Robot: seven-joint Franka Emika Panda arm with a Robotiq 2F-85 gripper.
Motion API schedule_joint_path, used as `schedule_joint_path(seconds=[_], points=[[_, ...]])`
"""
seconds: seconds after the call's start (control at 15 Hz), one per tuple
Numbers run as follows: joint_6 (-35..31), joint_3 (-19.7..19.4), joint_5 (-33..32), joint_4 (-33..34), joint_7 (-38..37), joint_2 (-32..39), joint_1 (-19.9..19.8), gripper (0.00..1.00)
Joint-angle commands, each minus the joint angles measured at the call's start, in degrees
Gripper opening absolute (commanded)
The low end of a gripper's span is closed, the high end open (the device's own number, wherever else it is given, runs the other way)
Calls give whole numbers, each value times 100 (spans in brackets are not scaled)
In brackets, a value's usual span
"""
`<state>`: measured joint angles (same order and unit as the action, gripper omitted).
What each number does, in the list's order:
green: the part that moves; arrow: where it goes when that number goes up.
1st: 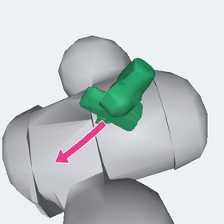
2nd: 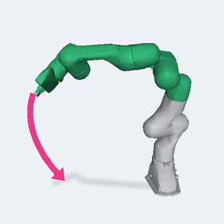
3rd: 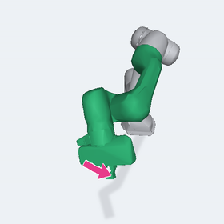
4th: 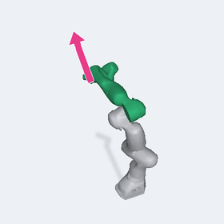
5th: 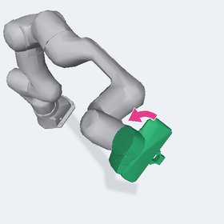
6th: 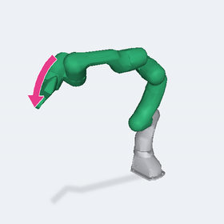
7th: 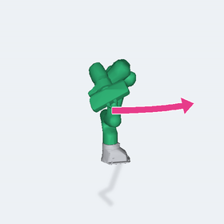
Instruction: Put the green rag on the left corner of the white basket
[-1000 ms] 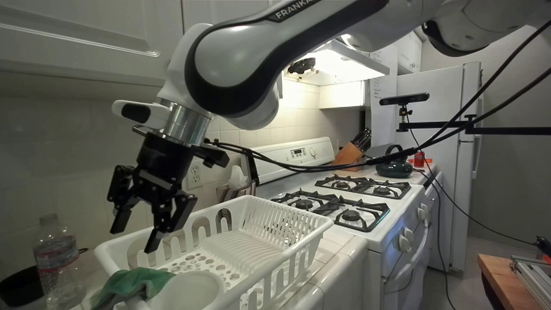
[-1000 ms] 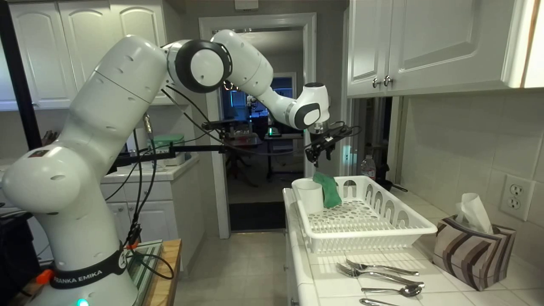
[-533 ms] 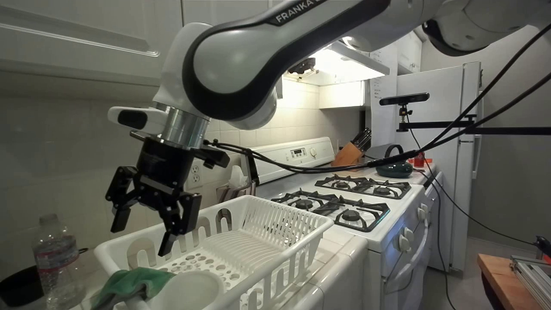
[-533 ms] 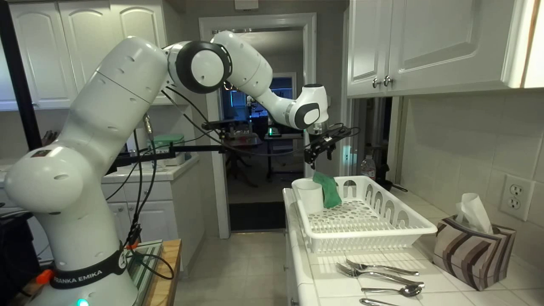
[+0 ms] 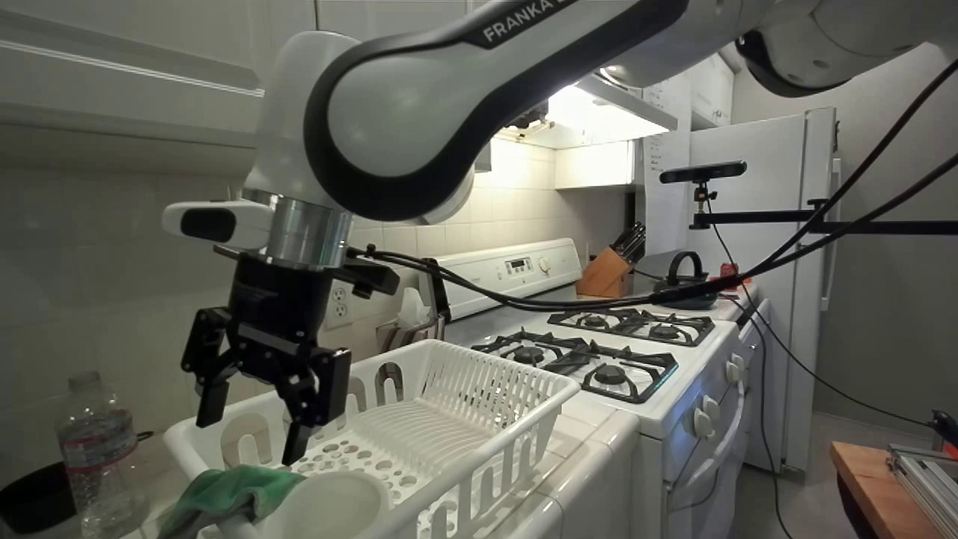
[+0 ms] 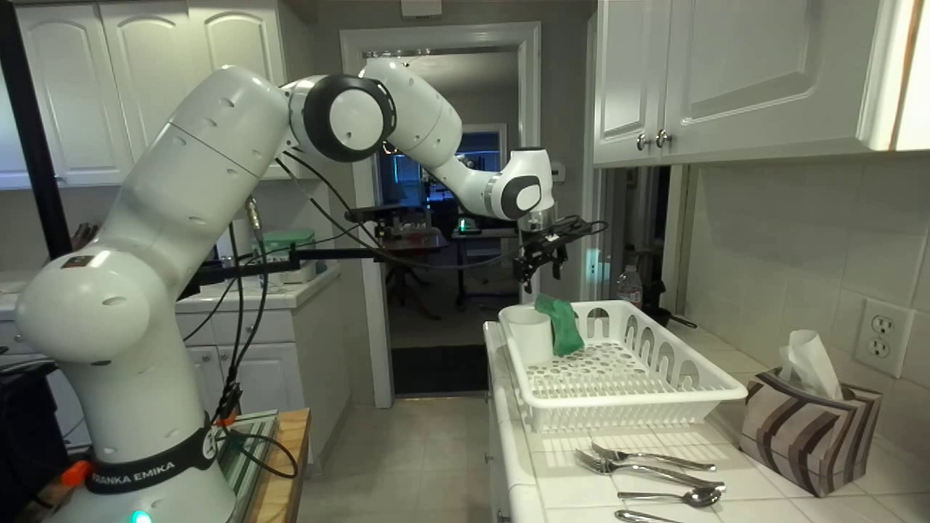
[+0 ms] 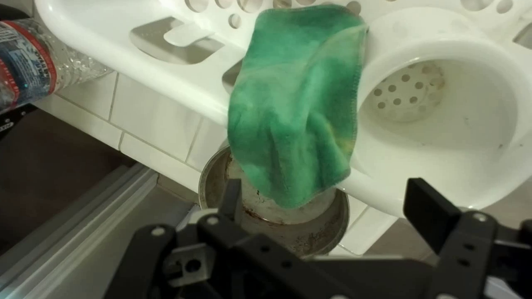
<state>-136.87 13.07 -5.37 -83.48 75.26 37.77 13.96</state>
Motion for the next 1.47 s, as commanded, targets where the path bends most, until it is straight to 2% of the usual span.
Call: schedule_joint_path(seconds=[0.0, 0.6, 0.67, 0.8, 0.87, 1.4], points=[[420, -73, -197, 499, -476, 255, 167, 100], [654, 56, -78, 1287, -589, 844, 181, 100], [669, 57, -91, 1356, -584, 901, 195, 96], [686, 56, -105, 1468, -570, 997, 216, 72], [702, 46, -121, 1499, -565, 1035, 231, 69], [1017, 31, -94, 1817, -605, 1239, 286, 13]])
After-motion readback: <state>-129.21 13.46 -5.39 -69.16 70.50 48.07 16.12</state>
